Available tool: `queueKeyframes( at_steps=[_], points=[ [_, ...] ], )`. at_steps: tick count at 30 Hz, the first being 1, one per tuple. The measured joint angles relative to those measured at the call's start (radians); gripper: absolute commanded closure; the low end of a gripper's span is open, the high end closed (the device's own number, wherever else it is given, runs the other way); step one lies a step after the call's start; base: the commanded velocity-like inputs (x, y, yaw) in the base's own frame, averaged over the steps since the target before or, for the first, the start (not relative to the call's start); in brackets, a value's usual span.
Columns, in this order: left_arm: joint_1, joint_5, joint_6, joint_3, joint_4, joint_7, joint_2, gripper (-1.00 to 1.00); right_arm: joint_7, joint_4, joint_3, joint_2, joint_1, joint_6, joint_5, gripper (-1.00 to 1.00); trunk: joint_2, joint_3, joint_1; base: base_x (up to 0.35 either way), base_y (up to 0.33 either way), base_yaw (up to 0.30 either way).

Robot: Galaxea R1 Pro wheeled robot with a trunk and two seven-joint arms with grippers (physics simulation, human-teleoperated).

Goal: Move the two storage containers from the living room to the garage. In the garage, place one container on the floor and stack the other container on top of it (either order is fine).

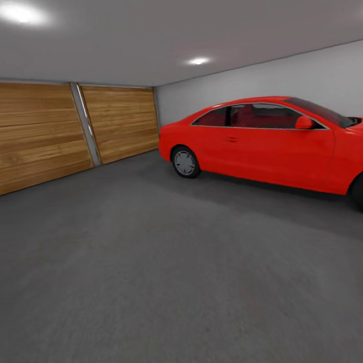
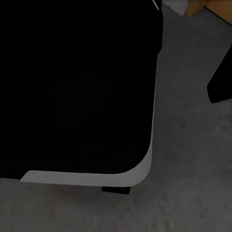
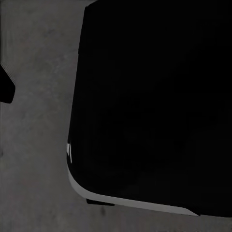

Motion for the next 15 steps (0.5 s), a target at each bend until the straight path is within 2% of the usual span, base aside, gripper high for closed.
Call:
queueKeyframes(
  at_steps=[10,15],
  points=[
    [0.000,0.005,0.000,0.002,-0.003,0.000,-0.001,-1.00,0.000,0.000,-0.001,-0.004,0.000,0.000,-0.001,-1.00,0.000,0.000,0.000,0.000,0.000,0.277],
    [0.000,0.007,0.000,0.004,-0.014,-0.001,-0.013,-1.00,0.000,0.000,-0.001,-0.015,0.000,-0.004,-0.001,-1.00,0.000,0.000,0.000,0.000,0.000,0.278]
  ],
)
